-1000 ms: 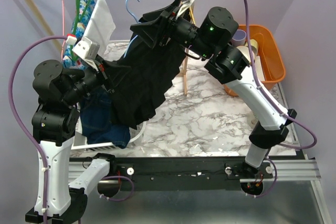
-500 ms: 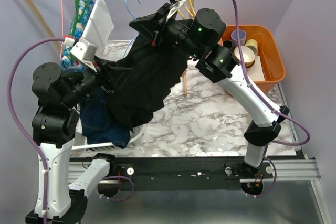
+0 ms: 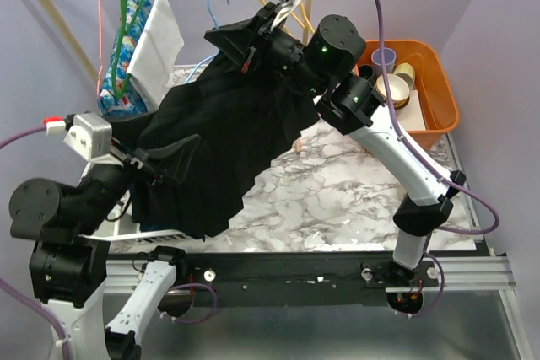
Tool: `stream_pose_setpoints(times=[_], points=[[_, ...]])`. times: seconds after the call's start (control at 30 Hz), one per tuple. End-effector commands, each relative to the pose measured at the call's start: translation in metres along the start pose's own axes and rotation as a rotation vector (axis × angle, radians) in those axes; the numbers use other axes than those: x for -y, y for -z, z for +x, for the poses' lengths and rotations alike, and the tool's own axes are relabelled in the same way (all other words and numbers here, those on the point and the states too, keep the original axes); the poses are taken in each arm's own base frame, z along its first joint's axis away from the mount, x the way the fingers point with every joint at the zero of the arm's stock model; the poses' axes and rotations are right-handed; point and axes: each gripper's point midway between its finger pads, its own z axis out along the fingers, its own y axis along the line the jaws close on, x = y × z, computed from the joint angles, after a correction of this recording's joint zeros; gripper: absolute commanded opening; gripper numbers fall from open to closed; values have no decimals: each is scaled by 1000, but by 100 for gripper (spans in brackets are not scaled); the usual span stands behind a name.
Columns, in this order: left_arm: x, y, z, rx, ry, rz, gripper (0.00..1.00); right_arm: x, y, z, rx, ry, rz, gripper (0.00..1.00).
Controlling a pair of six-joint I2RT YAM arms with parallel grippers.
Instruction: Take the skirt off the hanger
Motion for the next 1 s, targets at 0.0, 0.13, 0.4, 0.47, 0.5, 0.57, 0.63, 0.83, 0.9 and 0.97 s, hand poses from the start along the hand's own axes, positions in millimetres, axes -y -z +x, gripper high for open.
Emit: stream_pose_setpoints(times=[0.0, 0.13, 0.4, 0.47, 0.5, 0.57, 0.63, 0.83, 0.9, 0.97], points=[[-7, 18, 12, -12, 0, -78, 99, -14, 16, -67, 182, -27, -2, 1], [-13, 22, 18, -18, -1, -116, 99, -16, 19, -72, 191, -33, -5, 1], [-22, 24, 42, -59, -8, -140, 99, -12, 25, -89, 233, -23, 29, 1], [-24, 24, 45, -68, -6, -146, 99, -14, 27, -95, 246, -21, 28, 1], [-24, 24, 47, -71, -5, -145, 99, -13, 28, -98, 254, -21, 33, 1], [-26, 25, 48, -73, -6, -157, 99, -13, 30, -100, 262, -19, 36, 1], [-27, 26, 46, -66, -15, -164, 99, -12, 31, -100, 262, -16, 41, 1], [-29, 25, 51, -82, -23, -167, 69, -6, 33, -103, 277, -17, 74, 1], [-31, 25, 54, -88, -22, -176, 42, -1, 35, -106, 285, -17, 105, 1], [-34, 25, 55, -92, -30, -190, 3, 3, 40, -112, 302, -21, 136, 1]])
